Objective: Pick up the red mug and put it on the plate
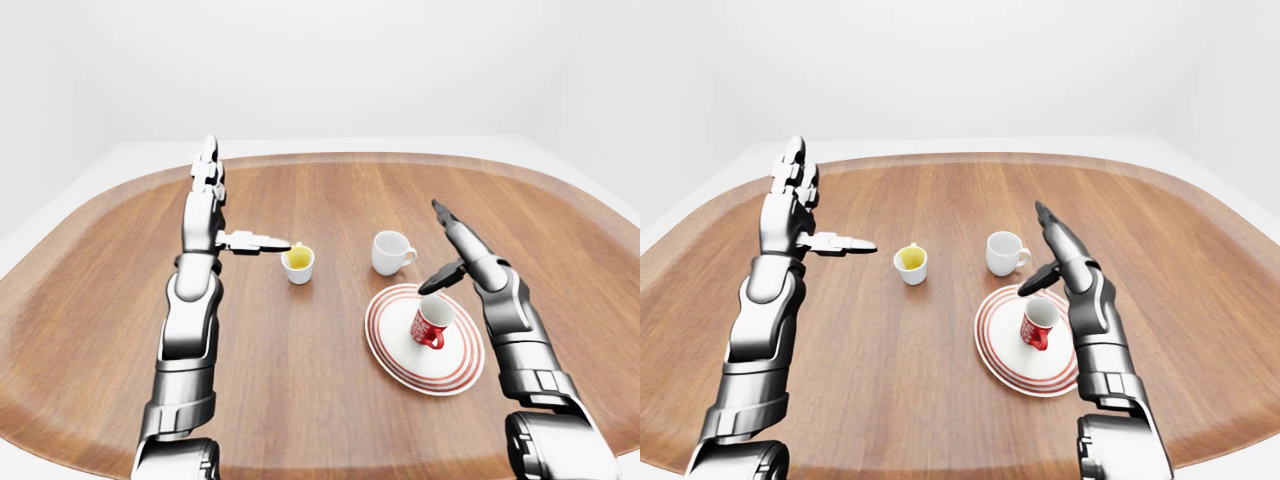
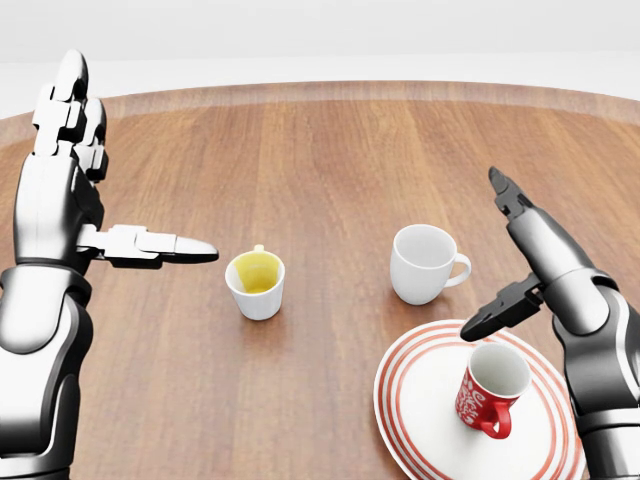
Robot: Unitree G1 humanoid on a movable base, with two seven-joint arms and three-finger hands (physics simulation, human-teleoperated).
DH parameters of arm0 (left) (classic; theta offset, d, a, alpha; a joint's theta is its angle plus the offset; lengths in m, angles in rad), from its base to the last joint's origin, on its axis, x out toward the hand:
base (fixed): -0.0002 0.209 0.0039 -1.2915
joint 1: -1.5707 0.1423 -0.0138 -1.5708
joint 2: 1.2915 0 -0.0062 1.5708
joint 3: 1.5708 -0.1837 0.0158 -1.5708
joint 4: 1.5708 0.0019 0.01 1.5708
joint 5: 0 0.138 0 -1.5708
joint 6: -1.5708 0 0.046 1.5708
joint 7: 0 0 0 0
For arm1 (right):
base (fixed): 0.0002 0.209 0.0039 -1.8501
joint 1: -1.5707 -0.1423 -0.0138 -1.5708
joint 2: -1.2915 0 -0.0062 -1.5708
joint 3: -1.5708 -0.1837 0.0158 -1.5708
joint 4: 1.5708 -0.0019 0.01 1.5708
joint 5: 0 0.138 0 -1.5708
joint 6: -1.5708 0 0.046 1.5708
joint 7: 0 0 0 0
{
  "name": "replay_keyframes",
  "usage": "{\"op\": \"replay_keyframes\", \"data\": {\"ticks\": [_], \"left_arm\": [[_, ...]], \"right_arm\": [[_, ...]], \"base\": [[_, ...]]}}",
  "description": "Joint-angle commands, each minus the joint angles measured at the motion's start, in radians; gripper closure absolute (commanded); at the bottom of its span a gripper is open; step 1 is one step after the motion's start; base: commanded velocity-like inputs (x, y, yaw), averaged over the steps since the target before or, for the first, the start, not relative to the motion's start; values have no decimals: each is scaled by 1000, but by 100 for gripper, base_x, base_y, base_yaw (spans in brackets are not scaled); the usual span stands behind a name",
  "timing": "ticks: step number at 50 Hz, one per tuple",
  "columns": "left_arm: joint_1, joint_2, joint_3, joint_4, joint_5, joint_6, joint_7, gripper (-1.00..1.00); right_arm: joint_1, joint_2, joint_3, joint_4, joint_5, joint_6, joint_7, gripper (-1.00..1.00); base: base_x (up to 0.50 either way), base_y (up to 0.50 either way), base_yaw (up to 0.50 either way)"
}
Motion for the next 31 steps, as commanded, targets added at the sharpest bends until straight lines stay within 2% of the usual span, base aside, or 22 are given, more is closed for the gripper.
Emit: {"op": "replay_keyframes", "data": {"ticks": [1, 8, 15, 24, 31], "left_arm": [[-2, 7, 5, -23, -4, 0, -1, -100], [-40, 28, 17, -94, -6, 0, -11, -100], [-19, 31, 21, -238, -5, 0, -20, -100], [-38, 61, 52, -362, -21, 0, -31, -100], [-31, 57, 40, -410, -16, 0, -34, -100]], "right_arm": [[7, -24, -49, -232, 21, 0, 99, -100], [-39, -78, -100, -379, 64, 0, 164, -100], [-39, -107, -126, -573, 98, 0, 209, -100], [-88, -185, -186, -782, 140, 0, 282, -100], [-125, -231, -195, -873, 187, 0, 288, -100]], "base": [[0, 0, 0], [0, 0, 0], [0, 0, 0], [0, 0, 0], [0, 0, 0]]}}
